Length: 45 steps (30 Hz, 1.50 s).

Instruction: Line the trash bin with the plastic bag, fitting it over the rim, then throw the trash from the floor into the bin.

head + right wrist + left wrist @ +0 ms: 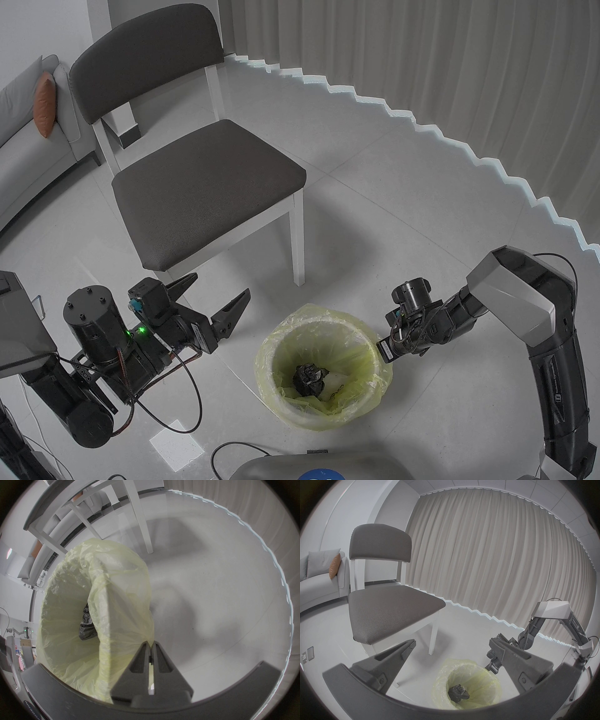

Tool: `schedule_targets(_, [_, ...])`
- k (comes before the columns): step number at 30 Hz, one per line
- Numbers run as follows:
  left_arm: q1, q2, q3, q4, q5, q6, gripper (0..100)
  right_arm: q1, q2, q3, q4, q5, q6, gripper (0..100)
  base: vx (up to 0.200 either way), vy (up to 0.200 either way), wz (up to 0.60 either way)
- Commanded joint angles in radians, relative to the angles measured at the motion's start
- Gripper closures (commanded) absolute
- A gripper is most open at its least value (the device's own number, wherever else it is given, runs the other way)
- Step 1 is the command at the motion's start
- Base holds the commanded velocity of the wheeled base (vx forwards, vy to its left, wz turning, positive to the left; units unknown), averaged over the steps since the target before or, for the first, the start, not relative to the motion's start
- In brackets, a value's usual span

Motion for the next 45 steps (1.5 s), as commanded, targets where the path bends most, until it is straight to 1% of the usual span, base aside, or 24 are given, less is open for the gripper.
schedule_targets(1, [-0.001,0.0,0.0,-0.017,0.0,0.0,0,-0.007,-0.001,-0.003,-0.001,-0.001,-0.003,100,0.0,0.0,0.0])
schedule_targets(8, [0.0,0.0,0.002,-0.017,0.0,0.0,0,-0.007,0.007,-0.029,0.007,-0.001,-0.009,100,0.0,0.0,0.0])
schedule_targets(16, [0.0,0.005,0.002,-0.017,0.0,0.0,0,-0.013,0.005,-0.1,0.101,-0.001,-0.012,100,0.0,0.0,0.0])
schedule_targets(21, [-0.001,0.005,0.002,-0.017,0.0,0.0,0,-0.013,0.014,-0.11,0.107,-0.001,-0.023,100,0.0,0.0,0.0])
schedule_targets(23, [-0.001,0.011,0.002,-0.017,0.0,0.0,0,-0.013,0.037,-0.156,0.122,-0.002,-0.025,100,0.0,0.0,0.0])
schedule_targets(30, [-0.001,0.01,0.002,-0.017,0.0,0.0,0,-0.019,0.079,-0.307,0.256,-0.001,-0.022,100,0.0,0.0,0.0])
schedule_targets(36, [-0.001,0.011,0.002,-0.017,0.0,-0.002,0,-0.008,0.082,-0.302,0.271,-0.001,-0.014,100,0.0,0.0,0.0])
schedule_targets(40, [-0.001,0.011,0.002,-0.017,0.0,0.0,0,0.024,0.08,-0.291,0.269,0.004,-0.011,100,0.0,0.0,0.0])
schedule_targets(45, [-0.001,0.013,0.002,-0.017,0.0,-0.002,0,0.025,0.08,-0.291,0.271,0.005,-0.014,100,0.0,0.0,0.0])
